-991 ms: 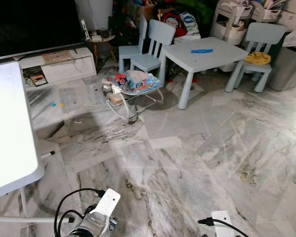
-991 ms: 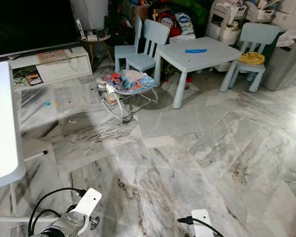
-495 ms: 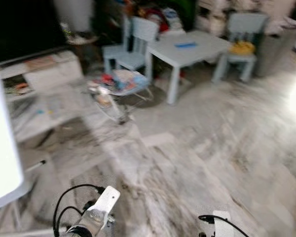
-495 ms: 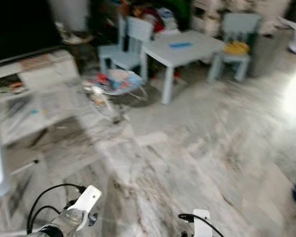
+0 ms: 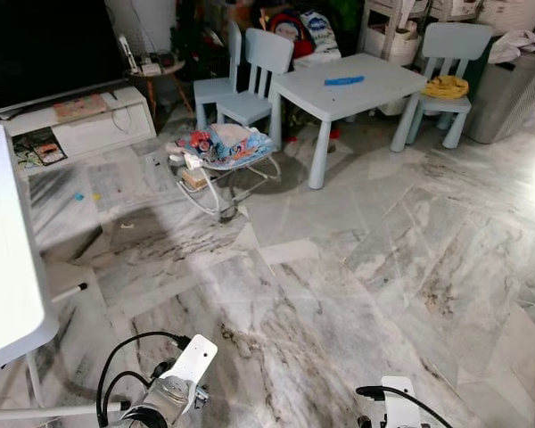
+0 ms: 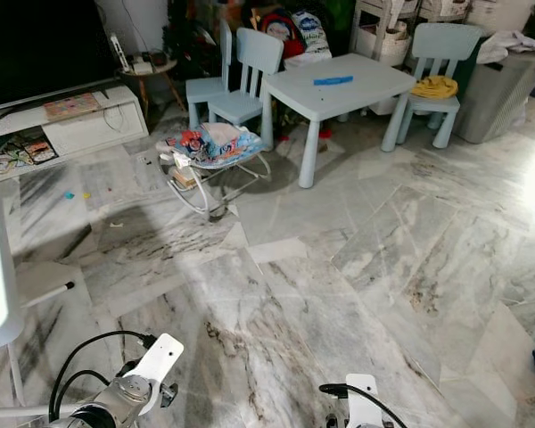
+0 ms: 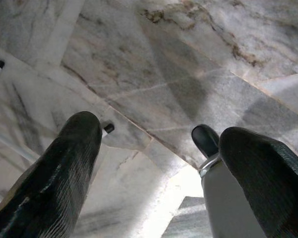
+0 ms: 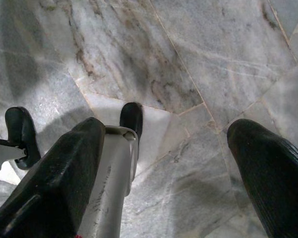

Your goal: Hang keys on a hook

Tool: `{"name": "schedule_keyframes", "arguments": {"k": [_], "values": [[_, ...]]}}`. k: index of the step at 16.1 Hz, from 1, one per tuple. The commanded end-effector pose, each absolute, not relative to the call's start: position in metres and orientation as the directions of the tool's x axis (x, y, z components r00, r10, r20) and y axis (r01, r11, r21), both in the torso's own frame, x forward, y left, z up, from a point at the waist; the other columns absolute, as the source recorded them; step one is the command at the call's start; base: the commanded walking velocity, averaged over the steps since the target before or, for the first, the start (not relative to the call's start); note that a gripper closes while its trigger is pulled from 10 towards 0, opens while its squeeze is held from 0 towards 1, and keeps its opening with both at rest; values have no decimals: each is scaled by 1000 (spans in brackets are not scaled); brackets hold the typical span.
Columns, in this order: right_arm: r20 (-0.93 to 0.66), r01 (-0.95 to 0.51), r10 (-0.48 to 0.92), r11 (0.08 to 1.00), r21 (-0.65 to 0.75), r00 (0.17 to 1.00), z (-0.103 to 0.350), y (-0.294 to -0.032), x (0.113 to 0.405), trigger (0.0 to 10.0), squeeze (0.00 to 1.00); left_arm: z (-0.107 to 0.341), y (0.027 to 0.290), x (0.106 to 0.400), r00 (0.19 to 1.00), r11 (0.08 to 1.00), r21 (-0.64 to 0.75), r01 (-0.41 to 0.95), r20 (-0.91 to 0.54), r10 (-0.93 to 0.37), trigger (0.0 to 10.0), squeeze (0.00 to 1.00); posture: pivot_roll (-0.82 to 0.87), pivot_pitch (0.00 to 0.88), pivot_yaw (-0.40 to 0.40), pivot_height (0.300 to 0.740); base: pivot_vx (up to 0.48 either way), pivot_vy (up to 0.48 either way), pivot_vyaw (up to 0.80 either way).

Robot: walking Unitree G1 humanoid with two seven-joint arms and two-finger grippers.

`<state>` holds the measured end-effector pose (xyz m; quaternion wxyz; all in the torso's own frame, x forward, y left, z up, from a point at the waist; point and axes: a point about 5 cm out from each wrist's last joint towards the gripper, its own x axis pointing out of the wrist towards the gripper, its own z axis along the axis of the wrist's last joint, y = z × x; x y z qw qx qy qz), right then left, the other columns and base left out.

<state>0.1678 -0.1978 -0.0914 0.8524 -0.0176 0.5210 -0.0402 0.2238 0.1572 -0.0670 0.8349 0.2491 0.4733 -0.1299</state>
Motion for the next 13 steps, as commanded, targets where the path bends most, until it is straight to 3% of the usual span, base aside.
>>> {"name": "schedule_keyframes", "arguments": {"k": [1, 13], "values": [[-887, 51, -84, 996, -68, 455, -91, -198, 169, 10000, 0, -66, 159, 226, 515, 840, 291, 458, -857, 16, 10000, 0, -22, 0, 19, 740, 0, 0, 0], [-891, 108, -105, 992, -63, 442, -92, -198, 167, 10000, 0, -66, 158, 226, 511, 845, 284, 454, -859, 14, 10000, 0, -21, 0, 17, 740, 0, 0, 0]]}}
